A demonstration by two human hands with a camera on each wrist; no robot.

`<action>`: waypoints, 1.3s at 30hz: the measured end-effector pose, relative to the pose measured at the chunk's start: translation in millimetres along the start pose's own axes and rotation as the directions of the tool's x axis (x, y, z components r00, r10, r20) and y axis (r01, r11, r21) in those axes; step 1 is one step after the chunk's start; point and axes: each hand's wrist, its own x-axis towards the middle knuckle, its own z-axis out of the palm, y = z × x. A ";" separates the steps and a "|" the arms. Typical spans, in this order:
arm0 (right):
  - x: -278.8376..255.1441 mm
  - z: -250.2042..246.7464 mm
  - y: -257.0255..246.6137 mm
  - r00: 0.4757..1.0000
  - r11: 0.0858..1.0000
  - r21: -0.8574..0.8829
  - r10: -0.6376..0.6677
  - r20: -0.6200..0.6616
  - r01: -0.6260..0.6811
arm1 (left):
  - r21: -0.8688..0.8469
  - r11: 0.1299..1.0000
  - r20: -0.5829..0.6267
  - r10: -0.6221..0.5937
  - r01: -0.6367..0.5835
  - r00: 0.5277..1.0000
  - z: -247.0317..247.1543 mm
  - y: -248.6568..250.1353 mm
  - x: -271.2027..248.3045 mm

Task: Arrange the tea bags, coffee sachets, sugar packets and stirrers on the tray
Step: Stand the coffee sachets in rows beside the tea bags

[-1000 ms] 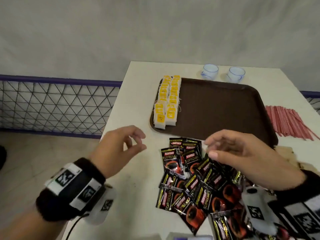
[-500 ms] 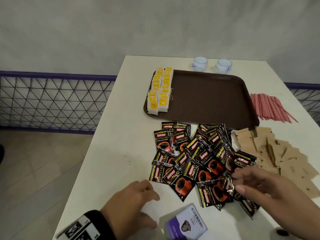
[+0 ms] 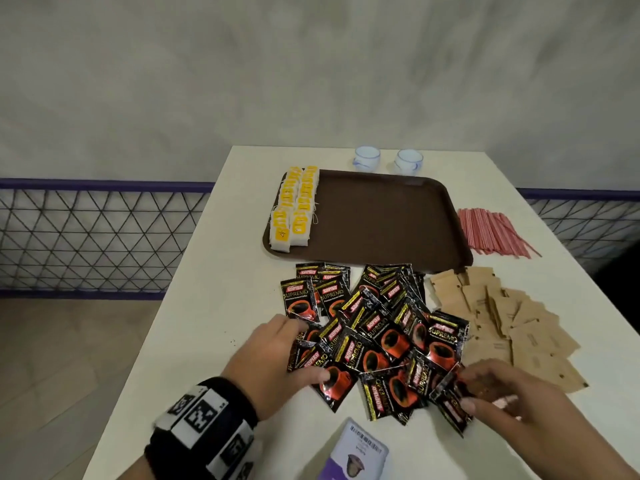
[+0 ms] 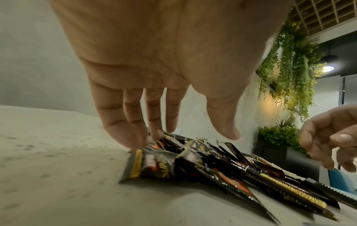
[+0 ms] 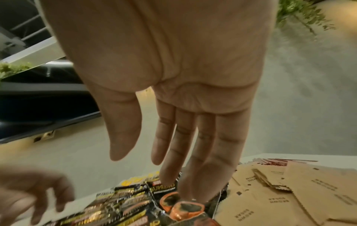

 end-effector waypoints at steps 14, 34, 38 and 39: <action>38.2 57.7 -27.4 0.980 0.816 -0.545 -0.142 0.138 0.195 | 0.000 0.979 0.070 -0.202 0.202 0.977 25.7 31.3 28.1; 65.7 22.9 -30.8 0.942 0.945 0.231 -0.155 -0.299 0.229 | -0.487 0.874 -0.015 0.002 -0.009 1.000 -0.6 72.3 30.7; 63.8 33.0 -55.0 0.908 0.907 0.276 -0.206 -0.366 0.317 | -0.738 0.675 0.105 0.152 -0.026 0.983 4.1 98.1 34.2; 63.5 37.8 -60.6 0.895 0.897 0.278 -0.225 -0.385 0.344 | -0.753 0.656 0.102 0.192 -0.051 0.976 6.0 100.5 34.4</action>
